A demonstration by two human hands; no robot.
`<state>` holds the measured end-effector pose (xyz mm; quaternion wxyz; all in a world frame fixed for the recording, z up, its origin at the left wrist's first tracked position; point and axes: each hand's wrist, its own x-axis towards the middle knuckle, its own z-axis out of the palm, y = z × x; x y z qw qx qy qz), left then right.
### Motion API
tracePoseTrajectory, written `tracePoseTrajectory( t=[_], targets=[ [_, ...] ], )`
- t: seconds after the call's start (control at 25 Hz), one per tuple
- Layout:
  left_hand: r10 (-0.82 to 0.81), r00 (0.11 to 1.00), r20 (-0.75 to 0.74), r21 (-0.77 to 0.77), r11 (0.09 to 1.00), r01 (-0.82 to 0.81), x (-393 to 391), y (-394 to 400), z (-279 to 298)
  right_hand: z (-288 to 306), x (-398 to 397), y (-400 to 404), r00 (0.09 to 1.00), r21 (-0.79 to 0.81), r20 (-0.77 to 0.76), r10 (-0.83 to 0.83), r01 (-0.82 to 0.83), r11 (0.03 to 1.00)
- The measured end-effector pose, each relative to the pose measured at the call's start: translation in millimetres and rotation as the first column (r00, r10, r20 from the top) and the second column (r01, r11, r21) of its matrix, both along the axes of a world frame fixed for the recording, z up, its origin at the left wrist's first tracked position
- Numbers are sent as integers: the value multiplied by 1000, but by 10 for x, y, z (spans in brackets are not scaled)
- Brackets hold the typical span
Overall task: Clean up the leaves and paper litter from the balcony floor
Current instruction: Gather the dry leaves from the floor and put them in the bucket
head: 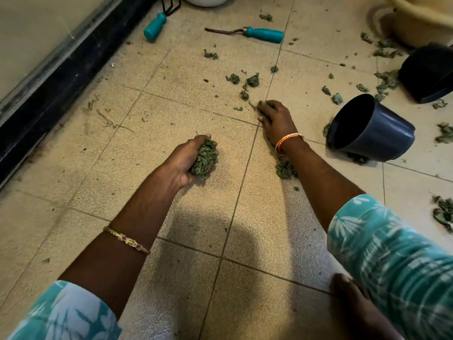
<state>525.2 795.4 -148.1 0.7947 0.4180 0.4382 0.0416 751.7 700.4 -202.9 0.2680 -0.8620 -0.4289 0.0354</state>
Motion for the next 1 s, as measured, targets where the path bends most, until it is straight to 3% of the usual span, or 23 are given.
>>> tracePoseTrajectory(
  t=[0.24, 0.32, 0.36, 0.44, 0.52, 0.6, 0.76, 1.0],
  targets=[
    [4, 1000, 27, -19, 1000, -4, 45, 23, -14, 61, -150, -99, 994, 170, -48, -97, 104, 980],
    [-8, 1000, 12, -27, 1000, 9, 62, 33, -10, 148, -154, -105, 919, 271, -315, -236, 326, 906],
    [-14, 1000, 3, -35, 999, 14, 70, 33, 8, 229, -159, -98, 800, 286, -538, -267, 471, 834],
    [-17, 999, -29, -67, 998, 15, 102, -11, 100, 461, -155, -161, 440, 206, -885, -152, 663, 720],
    [-22, 996, -86, -103, 995, 14, 145, -108, 334, 744, -156, -331, 69, 81, -997, 44, 737, 672],
    [-46, 991, -124, -137, 990, 29, 161, -251, 696, 1155, -261, -545, -164, 7, -964, 210, 771, 636],
    [-44, 985, -168, -193, 981, 11, 124, -483, 1844, 2294, -636, -880, -387, -155, -856, 342, 824, 544],
    [6, 982, -191, -236, 970, -52, -261, -744, 3896, 4273, -1157, -1106, -451, -320, -852, 265, 850, 419]
  ],
)
